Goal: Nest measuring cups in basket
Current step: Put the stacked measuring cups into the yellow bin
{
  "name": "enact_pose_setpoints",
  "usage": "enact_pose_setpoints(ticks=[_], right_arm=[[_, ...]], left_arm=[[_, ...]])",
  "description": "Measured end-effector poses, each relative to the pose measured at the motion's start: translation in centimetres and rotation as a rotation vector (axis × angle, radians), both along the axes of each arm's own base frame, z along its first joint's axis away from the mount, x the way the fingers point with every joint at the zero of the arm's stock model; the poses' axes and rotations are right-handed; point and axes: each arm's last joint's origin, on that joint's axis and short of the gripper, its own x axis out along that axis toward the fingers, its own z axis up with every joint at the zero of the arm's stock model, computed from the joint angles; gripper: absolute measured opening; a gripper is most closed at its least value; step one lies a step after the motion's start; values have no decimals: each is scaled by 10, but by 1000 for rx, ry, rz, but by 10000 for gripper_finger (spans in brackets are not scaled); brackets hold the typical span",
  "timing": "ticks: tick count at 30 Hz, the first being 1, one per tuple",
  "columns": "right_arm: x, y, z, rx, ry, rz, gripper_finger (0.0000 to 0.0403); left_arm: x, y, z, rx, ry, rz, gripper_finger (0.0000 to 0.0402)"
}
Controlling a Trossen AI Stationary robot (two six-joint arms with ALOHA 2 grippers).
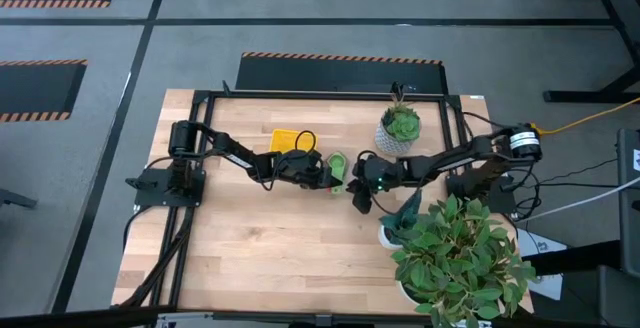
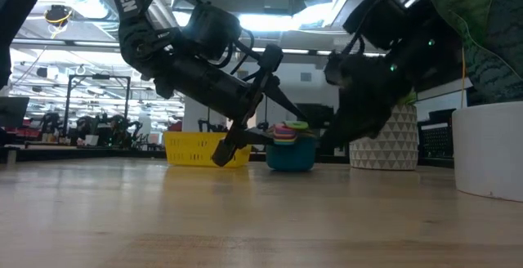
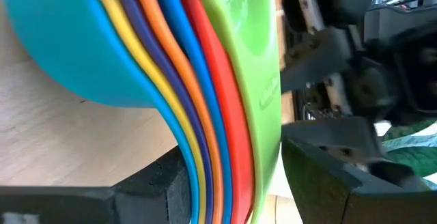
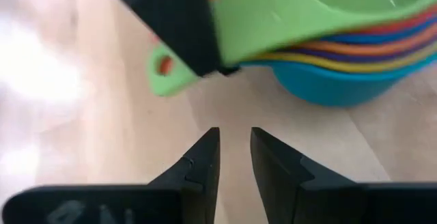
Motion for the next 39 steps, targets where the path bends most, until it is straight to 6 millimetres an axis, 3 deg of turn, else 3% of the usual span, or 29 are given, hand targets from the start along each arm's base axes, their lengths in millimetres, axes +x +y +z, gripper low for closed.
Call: enact_pose_setpoints(ticks=[5, 16, 39], right_arm=[[1, 7, 8, 2, -54, 23, 87], [11, 13, 6, 5, -150, 43, 87], [13, 13, 4, -27, -157, 76, 87]], left_arm=[[0, 0, 0, 0, 0, 0, 195], [0, 0, 0, -1, 0, 1, 195], [0, 0, 1, 0, -9, 0, 195]])
